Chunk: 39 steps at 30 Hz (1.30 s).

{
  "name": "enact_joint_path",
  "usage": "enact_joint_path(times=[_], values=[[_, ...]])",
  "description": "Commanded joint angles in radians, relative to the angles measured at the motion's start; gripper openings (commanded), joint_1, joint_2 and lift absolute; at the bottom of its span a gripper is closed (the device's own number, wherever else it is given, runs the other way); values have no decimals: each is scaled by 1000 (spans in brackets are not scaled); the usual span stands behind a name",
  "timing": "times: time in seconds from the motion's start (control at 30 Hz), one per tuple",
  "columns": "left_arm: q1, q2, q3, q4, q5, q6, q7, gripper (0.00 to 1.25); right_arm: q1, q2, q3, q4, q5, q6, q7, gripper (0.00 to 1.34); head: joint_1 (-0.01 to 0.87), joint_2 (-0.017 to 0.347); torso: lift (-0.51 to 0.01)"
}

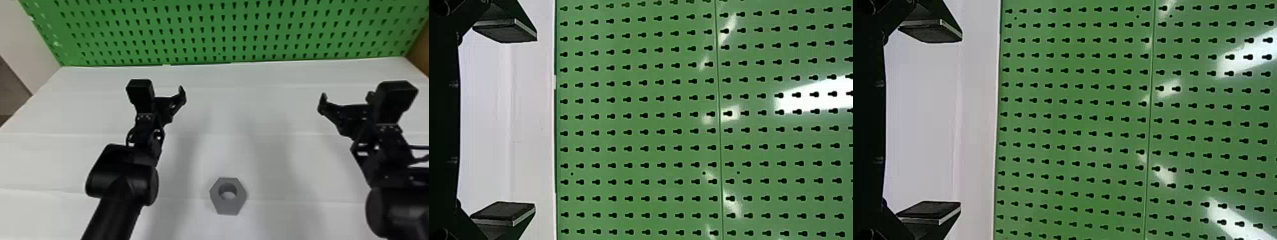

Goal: Pick up the hex nut

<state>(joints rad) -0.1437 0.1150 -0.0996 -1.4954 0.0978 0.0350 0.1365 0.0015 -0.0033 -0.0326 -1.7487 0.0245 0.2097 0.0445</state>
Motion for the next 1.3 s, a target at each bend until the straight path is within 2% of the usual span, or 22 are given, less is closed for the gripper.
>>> enact_joint_path(times=[0.0,0.47,0.6,0.97,1.27], values=[[1,0,4,0,0,-3,0,1160,0,0,2,0,0,8,0,1224,785,160,-77],[4,0,6,0,0,-3,0,1160,-5,-6,5,-26,-3,69,0,1224,785,160,-77],[6,0,6,1,0,-3,0,1160,-8,-15,14,-46,-3,91,0,1224,785,160,-77],[6,0,6,0,-1,-3,0,1160,-63,-50,76,-189,11,398,2,1224,785,160,-77],[4,0,6,1,-3,-3,2,1160,-117,-55,125,-291,9,631,2,1224,785,160,-77]])
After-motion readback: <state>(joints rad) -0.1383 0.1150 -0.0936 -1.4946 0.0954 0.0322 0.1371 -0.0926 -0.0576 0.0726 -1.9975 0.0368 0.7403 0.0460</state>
